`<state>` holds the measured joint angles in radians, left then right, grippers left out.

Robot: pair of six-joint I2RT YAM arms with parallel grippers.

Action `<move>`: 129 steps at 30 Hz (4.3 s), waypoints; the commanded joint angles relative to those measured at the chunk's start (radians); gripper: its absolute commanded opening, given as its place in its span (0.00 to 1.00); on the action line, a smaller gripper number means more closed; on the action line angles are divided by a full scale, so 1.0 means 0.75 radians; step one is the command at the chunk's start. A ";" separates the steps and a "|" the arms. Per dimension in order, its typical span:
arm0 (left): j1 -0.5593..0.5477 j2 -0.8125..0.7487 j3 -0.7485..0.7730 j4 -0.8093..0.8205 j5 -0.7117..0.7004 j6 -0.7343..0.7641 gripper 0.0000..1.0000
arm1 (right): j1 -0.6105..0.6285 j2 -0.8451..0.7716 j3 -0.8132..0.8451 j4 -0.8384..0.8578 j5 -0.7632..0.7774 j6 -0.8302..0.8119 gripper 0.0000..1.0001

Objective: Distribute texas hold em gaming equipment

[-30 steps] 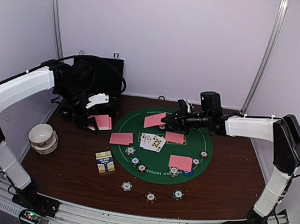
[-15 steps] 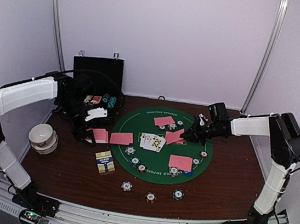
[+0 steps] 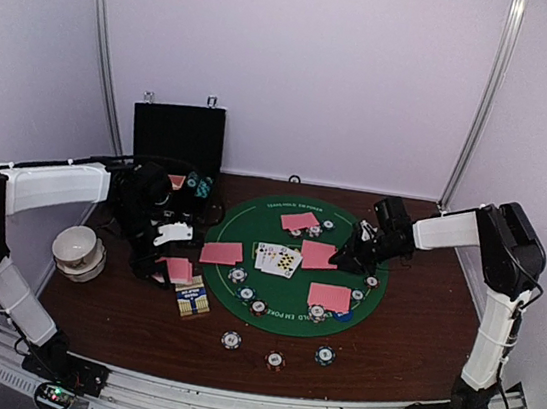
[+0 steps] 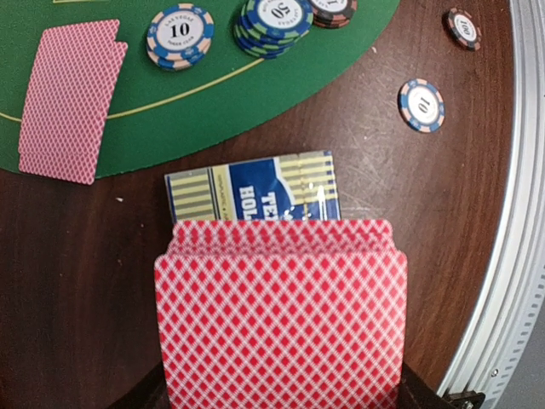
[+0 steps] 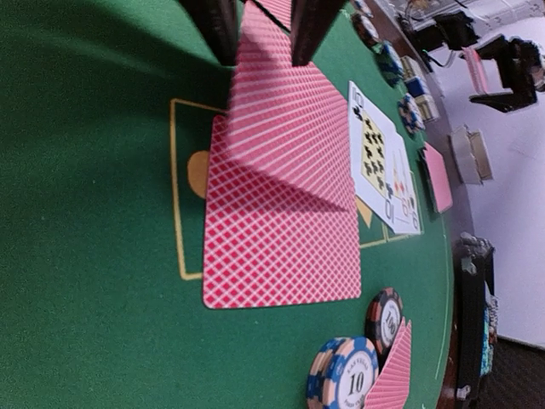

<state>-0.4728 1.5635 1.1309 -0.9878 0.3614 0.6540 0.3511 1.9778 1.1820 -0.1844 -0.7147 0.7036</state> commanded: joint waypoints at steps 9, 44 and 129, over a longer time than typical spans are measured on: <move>0.103 -0.091 -0.178 0.096 -0.070 0.111 0.00 | 0.022 -0.176 0.040 -0.183 0.152 -0.105 0.52; 0.041 -0.038 -0.412 0.262 -0.116 0.156 0.98 | 0.086 -0.545 0.071 -0.327 0.251 -0.083 0.65; 0.675 0.007 -1.043 2.506 -0.222 -0.868 0.98 | -0.313 -0.540 -1.096 1.615 1.414 -1.017 0.99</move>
<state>0.0273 1.5616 0.3573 0.8368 0.1970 0.0124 0.1234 1.5635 0.3416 1.0363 0.3214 -0.0715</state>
